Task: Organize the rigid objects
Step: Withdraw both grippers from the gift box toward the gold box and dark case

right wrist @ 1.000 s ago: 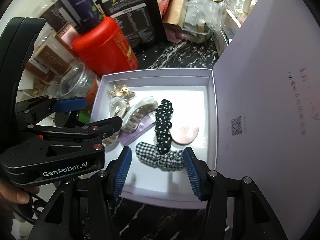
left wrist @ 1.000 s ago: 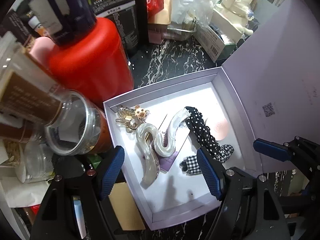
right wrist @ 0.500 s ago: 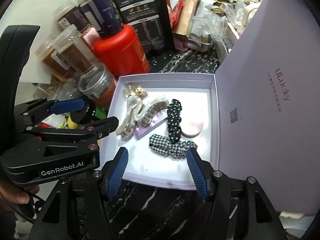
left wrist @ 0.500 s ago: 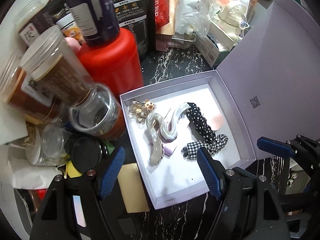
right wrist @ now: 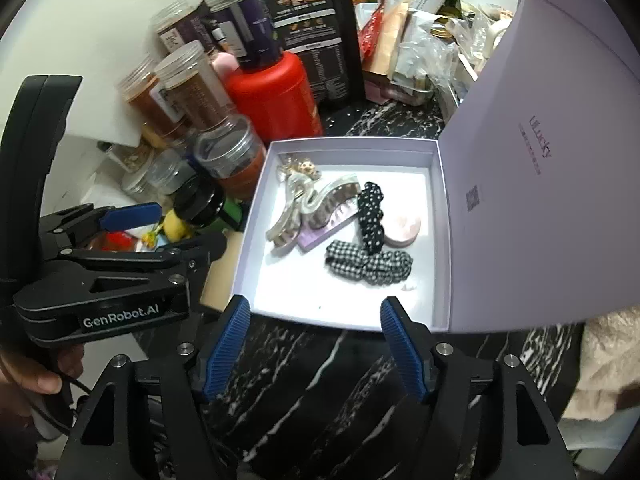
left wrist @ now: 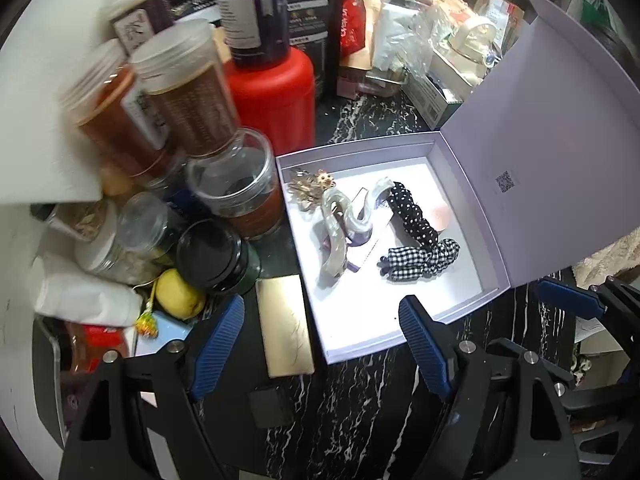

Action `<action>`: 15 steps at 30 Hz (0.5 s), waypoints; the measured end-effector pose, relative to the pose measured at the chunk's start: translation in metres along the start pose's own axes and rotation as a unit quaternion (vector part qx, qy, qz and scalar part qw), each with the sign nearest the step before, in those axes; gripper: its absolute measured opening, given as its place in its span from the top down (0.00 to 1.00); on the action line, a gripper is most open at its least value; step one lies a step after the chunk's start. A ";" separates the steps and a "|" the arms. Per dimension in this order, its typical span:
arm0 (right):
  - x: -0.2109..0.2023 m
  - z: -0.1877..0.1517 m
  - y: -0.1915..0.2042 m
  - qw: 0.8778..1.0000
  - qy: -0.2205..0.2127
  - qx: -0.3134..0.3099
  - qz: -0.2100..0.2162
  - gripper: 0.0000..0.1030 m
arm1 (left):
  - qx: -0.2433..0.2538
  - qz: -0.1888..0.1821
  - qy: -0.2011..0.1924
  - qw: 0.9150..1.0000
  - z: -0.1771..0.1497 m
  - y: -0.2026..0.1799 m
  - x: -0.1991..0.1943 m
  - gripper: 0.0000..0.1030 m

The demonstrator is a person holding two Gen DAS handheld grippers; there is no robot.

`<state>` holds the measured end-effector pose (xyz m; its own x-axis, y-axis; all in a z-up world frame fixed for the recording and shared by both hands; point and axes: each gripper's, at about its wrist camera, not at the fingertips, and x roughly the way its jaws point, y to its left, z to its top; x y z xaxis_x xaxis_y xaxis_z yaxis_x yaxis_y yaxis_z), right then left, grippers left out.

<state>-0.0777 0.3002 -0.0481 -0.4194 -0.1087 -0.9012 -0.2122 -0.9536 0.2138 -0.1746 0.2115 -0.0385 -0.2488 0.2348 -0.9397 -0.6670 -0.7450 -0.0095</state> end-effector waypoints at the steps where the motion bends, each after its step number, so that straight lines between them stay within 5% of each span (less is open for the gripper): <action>1: -0.001 -0.001 0.001 1.000 0.000 -0.001 0.001 0.33 | -0.001 0.000 -0.002 1.000 -0.003 0.001 -0.003 0.22; 6: -0.009 -0.013 0.012 1.000 0.005 -0.008 0.008 0.29 | -0.016 -0.003 -0.006 1.000 -0.019 0.008 -0.014 0.05; 15: -0.014 -0.036 0.031 0.999 0.018 -0.041 0.027 0.28 | -0.052 0.007 -0.001 0.999 -0.056 0.019 -0.026 0.05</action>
<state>-0.0463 0.2622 -0.0427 -0.3957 -0.1683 -0.9028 -0.1163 -0.9660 0.2311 -0.1417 0.1565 -0.0334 -0.2593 0.2248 -0.9393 -0.5863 -0.8095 -0.0319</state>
